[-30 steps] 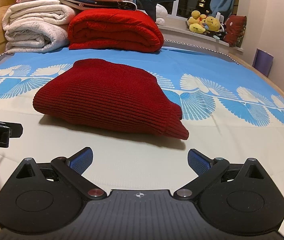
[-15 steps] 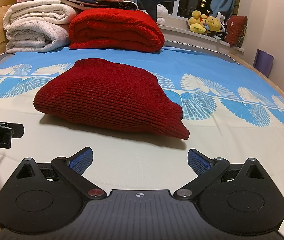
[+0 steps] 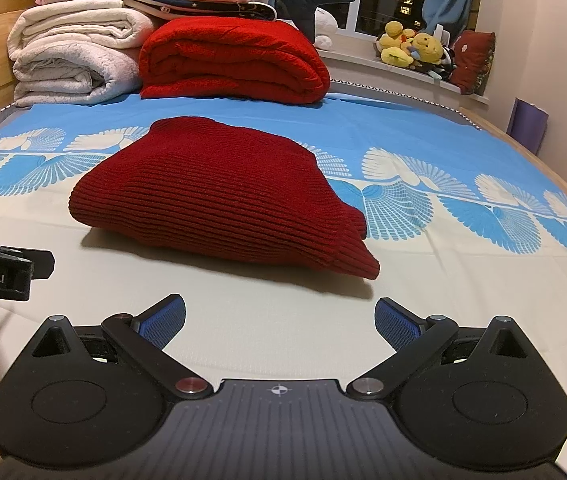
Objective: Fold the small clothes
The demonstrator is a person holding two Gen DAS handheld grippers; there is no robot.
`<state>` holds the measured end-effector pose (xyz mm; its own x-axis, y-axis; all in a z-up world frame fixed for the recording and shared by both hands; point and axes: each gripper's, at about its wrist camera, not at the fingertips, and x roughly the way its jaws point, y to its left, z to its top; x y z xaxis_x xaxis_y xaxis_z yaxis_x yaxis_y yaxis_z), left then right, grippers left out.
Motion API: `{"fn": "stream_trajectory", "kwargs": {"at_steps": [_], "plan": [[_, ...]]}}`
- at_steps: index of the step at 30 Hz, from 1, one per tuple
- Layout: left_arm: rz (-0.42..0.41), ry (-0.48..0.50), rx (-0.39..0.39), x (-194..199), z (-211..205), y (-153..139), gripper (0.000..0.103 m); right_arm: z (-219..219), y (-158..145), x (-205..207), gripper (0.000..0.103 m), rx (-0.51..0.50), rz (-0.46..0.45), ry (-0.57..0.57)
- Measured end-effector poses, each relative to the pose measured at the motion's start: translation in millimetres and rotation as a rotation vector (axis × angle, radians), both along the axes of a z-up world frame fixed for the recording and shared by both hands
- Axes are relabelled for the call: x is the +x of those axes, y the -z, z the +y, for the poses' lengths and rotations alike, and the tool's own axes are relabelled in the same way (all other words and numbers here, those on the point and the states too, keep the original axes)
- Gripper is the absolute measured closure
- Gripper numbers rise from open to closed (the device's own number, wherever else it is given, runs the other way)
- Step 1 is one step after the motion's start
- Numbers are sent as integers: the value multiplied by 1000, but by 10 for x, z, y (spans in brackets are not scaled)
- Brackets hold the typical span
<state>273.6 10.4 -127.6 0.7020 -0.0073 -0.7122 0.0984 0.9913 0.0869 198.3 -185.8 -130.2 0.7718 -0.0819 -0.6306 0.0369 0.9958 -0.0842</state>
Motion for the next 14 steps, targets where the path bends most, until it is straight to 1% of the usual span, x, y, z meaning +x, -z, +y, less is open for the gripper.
{"fn": "stream_trajectory", "kwargs": {"at_steps": [8, 14], "plan": [[7, 4, -7, 4, -16, 7, 0, -5, 0, -3, 3, 2, 0, 0], [-2, 16, 4, -14, -61, 11, 0, -3, -1, -3, 3, 3, 2, -7]]}}
